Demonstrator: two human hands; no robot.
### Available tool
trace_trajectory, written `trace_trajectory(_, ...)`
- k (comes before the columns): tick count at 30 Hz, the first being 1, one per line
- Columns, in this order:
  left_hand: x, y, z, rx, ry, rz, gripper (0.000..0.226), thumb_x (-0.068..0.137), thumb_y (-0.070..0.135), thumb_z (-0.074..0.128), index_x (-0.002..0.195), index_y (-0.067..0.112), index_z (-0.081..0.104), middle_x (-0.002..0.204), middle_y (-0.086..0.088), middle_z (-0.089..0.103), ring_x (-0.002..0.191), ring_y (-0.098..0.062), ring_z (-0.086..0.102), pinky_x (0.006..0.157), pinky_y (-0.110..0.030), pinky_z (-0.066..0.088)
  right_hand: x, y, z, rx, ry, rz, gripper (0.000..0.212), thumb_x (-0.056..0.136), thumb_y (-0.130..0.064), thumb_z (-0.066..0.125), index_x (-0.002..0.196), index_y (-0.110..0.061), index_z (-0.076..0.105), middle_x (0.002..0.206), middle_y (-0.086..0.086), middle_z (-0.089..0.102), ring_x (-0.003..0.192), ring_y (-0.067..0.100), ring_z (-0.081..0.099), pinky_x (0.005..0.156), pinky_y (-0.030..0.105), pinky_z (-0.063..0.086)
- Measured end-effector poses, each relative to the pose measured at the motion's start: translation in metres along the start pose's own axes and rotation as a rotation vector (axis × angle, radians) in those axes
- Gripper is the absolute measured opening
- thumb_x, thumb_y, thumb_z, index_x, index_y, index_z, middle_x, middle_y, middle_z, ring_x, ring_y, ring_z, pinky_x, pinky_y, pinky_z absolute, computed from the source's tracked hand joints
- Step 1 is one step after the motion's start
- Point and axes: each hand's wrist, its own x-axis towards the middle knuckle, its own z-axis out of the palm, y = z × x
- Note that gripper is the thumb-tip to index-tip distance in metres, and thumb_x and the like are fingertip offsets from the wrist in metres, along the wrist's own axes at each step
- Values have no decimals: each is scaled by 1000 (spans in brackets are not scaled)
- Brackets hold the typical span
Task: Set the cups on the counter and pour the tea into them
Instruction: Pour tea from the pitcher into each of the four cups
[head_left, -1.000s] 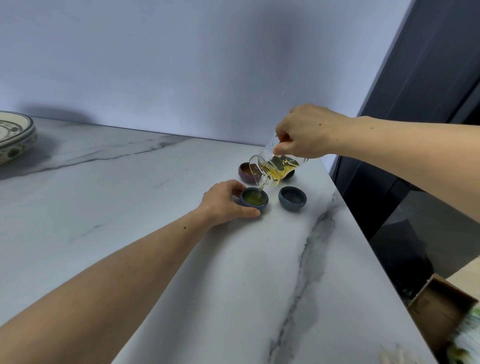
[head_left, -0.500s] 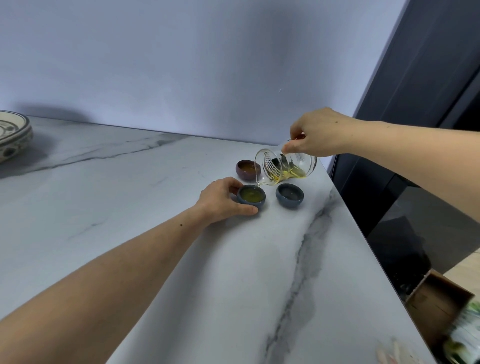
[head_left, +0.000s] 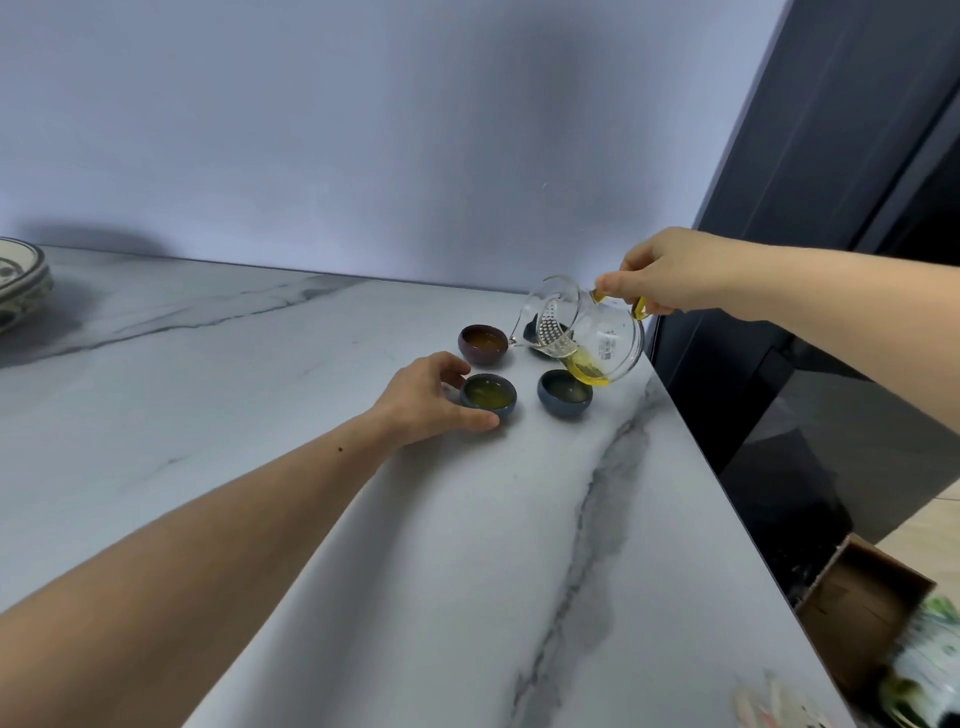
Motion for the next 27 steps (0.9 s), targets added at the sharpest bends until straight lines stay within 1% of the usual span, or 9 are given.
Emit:
trace_trajectory(3,2,7,0,1,25,34,76,59,45,88,125,24,56,119,8,60,113,-15,54,93,-26,42,-4,11,-10,-14,28,20,36,87,-50,58,84,-15,67,79,2,64,67,14,55,62,27,43)
trace_trajectory(6,7,22,5,164,121,123,75,58,52,85,123,26,59,124,4,56,121,-17,47,103,-36,40,-5,21,-15,-120,65,32,32,87,-50,58,75,-21,62,82,0,62,76,16,56,70,30,39)
trace_trajectory(8,12,32,11,216,155,164,79,54,57,83,122,26,60,123,3,57,120,-19,47,104,-39,41,-5,24,-15,-202,86,26,32,87,-51,57,73,-22,59,84,1,61,86,22,55,72,31,38)
trace_trajectory(12,23,43,23,254,130,206,84,51,61,82,122,22,59,120,3,60,118,-21,50,102,-40,43,-2,27,-10,-318,87,-23,34,87,-50,57,85,-16,63,87,5,65,87,24,57,66,31,41)
trace_trajectory(15,29,52,35,334,119,239,78,56,58,81,122,24,57,119,7,61,122,-19,45,104,-36,37,4,30,-5,-358,94,-47,35,87,-50,57,88,-16,64,91,6,67,88,25,58,70,33,46)
trace_trajectory(18,33,60,44,417,80,239,79,57,59,80,123,25,56,117,8,62,121,-20,44,101,-35,32,10,31,-2,-391,92,-79,34,86,-50,57,85,-17,64,89,6,67,90,25,58,74,36,50)
trace_trajectory(20,37,62,48,474,49,229,79,56,62,79,122,24,57,118,6,63,119,-21,45,100,-36,32,12,30,-2,-414,94,-110,34,87,-48,57,85,-16,65,86,5,66,88,25,57,71,35,48)
trace_trajectory(24,43,65,52,552,0,217,76,56,65,77,119,26,59,116,3,64,118,-23,45,99,-38,31,15,26,1,-474,117,-187,29,87,-45,58,81,-17,62,78,3,59,82,25,53,63,30,38)
trace_trajectory(27,44,67,54,565,-3,220,72,58,64,77,117,25,61,113,1,66,115,-23,46,98,-41,32,14,20,2,-526,124,-236,26,88,-43,57,83,-17,60,83,5,56,82,26,51,64,31,38)
